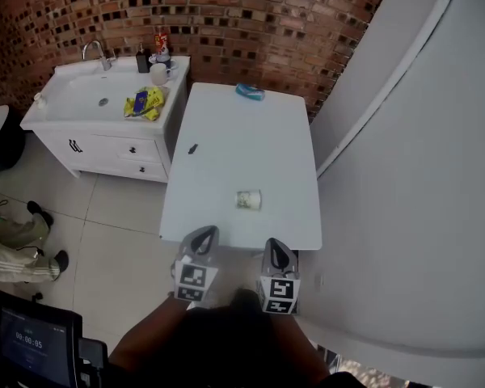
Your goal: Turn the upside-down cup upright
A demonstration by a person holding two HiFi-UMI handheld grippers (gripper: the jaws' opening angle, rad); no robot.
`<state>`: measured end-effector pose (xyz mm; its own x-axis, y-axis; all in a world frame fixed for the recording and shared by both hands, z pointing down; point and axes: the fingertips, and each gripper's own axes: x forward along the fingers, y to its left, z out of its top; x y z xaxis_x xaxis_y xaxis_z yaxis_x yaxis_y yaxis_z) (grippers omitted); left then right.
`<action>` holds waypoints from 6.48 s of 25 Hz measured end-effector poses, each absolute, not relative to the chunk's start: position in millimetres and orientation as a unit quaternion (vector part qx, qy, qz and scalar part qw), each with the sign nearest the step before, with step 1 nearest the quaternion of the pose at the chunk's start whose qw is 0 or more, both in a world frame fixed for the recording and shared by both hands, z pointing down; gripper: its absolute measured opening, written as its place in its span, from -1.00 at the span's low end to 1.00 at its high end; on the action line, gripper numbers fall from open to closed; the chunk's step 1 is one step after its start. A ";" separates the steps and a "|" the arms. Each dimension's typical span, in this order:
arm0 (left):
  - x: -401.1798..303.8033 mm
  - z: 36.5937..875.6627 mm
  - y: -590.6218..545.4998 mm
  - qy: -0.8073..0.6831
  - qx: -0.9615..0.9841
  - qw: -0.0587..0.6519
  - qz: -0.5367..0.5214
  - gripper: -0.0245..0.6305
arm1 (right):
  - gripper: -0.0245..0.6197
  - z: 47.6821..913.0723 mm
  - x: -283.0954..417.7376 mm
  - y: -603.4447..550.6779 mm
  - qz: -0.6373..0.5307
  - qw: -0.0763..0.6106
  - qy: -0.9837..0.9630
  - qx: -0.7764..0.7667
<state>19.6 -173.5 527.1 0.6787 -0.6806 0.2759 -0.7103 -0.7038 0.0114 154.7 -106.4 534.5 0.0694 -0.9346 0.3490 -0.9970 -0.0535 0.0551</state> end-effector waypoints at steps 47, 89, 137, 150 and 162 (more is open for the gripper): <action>57.6 586.1 -295.5 -0.439 0.877 0.122 0.154 -0.94 | -0.73 646.8 198.6 -240.9 0.217 0.224 -0.706 0.636; 41.2 591.2 -288.9 -0.434 0.879 0.126 0.154 -0.94 | -0.85 646.3 197.2 -229.6 0.195 0.246 -0.690 0.652; 40.9 593.6 -267.6 -0.420 0.884 0.129 0.161 -0.94 | -0.85 661.5 157.7 -250.4 -0.316 0.621 -0.649 0.306; 43.0 590.7 -264.5 -0.412 0.887 0.128 0.163 -0.94 | -0.78 655.4 156.0 -247.4 -0.319 0.627 -0.641 0.306; 42.8 585.3 -262.2 -0.408 0.890 0.124 0.162 -0.94 | -0.62 618.8 158.8 -237.0 -0.295 0.594 -0.656 0.360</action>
<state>42.8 -262.2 585.3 0.6151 -0.6856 0.3893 -0.7658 -0.6370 0.0882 158.8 -237.0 618.8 -0.0343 -0.8226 0.5676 -0.1213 0.5671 0.8146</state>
